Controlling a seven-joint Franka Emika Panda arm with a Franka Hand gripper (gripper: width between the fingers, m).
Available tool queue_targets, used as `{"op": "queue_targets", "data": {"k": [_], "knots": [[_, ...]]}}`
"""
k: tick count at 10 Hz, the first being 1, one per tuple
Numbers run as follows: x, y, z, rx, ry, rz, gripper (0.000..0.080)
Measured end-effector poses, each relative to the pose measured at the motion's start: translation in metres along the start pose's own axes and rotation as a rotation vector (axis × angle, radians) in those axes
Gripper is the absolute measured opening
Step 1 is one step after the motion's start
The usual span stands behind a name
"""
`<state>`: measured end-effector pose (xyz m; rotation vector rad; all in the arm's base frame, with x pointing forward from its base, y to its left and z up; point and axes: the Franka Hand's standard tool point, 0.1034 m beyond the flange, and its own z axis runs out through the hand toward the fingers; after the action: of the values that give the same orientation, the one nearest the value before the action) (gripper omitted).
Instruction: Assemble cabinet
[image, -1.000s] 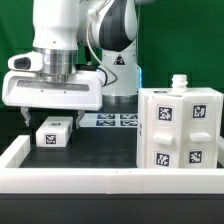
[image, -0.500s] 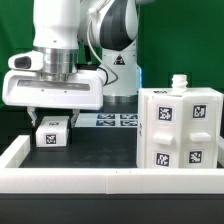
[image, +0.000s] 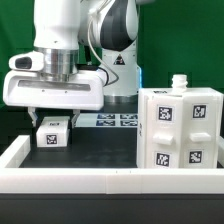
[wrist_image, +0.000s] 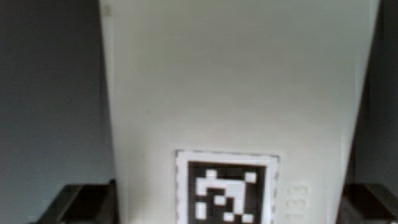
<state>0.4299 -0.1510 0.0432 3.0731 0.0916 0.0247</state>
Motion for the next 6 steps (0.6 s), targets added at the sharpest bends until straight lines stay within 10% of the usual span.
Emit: {"op": "queue_targets", "data": {"k": [6], "knots": [[0.056,-0.08,-0.088,0.074,0.043,0.171,0.0557]]}}
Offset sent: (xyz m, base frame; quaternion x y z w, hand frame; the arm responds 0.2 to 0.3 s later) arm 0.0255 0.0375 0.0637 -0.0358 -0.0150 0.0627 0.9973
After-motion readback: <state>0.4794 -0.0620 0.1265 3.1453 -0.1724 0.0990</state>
